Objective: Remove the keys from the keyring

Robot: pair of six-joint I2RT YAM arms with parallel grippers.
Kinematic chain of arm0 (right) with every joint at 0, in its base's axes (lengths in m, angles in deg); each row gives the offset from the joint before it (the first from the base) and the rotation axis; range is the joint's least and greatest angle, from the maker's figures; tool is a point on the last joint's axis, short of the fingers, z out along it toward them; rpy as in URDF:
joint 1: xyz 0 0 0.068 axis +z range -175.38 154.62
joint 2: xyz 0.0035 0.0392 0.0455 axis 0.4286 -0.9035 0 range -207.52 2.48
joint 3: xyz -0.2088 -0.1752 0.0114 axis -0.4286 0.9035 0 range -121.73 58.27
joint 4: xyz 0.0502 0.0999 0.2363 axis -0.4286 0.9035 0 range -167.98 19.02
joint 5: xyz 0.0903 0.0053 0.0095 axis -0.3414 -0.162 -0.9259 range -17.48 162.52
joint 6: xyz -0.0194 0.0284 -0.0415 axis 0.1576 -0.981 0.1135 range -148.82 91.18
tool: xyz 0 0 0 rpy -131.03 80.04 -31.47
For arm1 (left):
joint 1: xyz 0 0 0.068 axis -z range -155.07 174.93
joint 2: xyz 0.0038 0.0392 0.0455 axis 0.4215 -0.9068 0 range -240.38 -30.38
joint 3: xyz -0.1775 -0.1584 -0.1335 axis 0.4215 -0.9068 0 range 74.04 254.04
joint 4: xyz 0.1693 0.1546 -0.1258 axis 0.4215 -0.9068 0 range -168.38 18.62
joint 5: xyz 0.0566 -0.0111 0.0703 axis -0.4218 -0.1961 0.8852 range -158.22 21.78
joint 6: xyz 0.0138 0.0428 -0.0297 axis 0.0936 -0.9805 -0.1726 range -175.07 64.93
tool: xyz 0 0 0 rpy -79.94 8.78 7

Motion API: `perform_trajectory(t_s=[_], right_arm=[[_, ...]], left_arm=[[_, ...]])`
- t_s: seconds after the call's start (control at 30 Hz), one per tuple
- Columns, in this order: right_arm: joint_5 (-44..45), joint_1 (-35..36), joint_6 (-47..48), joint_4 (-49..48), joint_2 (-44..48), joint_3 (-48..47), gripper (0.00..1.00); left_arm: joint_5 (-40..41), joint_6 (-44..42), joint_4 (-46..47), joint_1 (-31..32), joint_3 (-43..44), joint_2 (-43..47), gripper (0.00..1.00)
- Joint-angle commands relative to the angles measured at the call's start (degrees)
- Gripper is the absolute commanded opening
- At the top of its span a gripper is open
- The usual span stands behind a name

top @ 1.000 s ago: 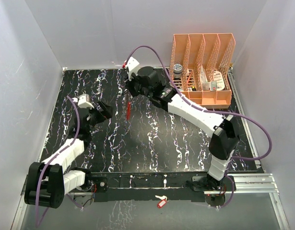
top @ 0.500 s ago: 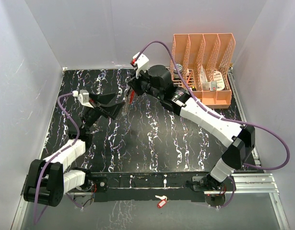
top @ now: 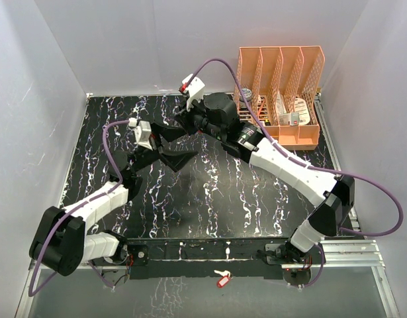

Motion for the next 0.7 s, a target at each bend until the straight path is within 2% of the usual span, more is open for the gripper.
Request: perform_trajectory(t_s=[0.0, 0.23, 0.67], right_arm=[[0.45, 0.83, -0.70, -5.05, 4.12, -0.15, 0.00], [0.99, 1.45, -0.34, -4.89, 5.74, 0.70, 0.00], [0.89, 1.82, -0.48, -4.42, 8.92, 3.21, 0.00]], left_arm=[[2.33, -7.83, -0.75, 1.61, 1.23, 0.74, 0.99], [8.48, -13.19, -4.25, 1.61, 1.30, 1.31, 0.99], [13.72, -15.31, -3.35, 1.56, 0.28, 2.85, 0.99]])
